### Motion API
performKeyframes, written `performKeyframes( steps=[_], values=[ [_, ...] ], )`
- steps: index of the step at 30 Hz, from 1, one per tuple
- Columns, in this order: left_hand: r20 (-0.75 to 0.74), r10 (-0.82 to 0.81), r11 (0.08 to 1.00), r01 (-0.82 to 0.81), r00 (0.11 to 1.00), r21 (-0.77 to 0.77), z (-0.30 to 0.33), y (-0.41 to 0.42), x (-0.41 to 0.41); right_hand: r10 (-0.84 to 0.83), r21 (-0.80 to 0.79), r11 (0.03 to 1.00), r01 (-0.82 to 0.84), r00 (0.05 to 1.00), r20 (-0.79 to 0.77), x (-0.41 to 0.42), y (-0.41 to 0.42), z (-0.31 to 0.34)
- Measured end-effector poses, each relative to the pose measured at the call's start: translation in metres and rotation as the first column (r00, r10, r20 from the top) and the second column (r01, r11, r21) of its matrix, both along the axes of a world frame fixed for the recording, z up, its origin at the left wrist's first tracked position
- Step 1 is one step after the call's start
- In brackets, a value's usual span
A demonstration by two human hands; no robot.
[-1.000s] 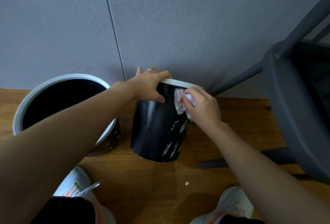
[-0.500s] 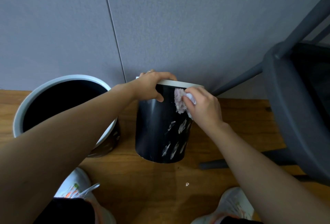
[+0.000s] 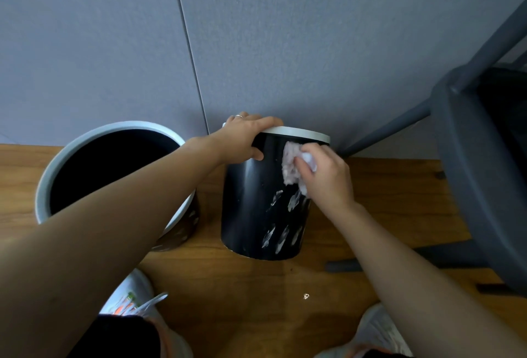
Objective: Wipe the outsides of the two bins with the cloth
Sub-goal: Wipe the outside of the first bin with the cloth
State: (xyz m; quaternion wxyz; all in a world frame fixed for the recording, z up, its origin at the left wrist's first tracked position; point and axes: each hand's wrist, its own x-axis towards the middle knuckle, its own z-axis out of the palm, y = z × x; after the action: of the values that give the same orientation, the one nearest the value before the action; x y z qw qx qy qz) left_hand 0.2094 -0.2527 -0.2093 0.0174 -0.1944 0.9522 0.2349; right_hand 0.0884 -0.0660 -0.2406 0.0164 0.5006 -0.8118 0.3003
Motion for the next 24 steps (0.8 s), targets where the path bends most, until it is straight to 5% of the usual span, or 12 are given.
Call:
performKeyframes(
  steps=[4, 11, 18, 21, 24],
  values=[
    [0.007, 0.008, 1.000, -0.008, 1.000, -0.025, -0.003, 0.000, 0.000, -0.027, 0.026, 0.999, 0.029, 0.998, -0.057, -0.008, -0.007, 0.009],
    [-0.002, -0.011, 1.000, 0.011, 1.000, -0.012, -0.005, -0.003, 0.000, 0.332, 0.214, 0.931, -0.297, 0.930, -0.155, 0.019, 0.025, -0.008],
    [-0.009, -0.025, 1.000, 0.025, 1.000, -0.018, -0.006, -0.005, 0.000, 0.028, 0.087, 0.996, -0.010, 0.979, -0.200, -0.010, -0.014, 0.021],
    [-0.020, -0.021, 1.000, 0.021, 1.000, -0.007, -0.007, -0.007, 0.001, 0.069, 0.149, 0.988, -0.037, 0.974, -0.216, 0.001, -0.010, 0.017],
    [-0.026, -0.026, 1.000, 0.026, 0.999, -0.012, -0.007, -0.006, 0.000, 0.283, 0.236, 0.944, -0.228, 0.931, -0.230, 0.024, 0.017, 0.002]
  ],
)
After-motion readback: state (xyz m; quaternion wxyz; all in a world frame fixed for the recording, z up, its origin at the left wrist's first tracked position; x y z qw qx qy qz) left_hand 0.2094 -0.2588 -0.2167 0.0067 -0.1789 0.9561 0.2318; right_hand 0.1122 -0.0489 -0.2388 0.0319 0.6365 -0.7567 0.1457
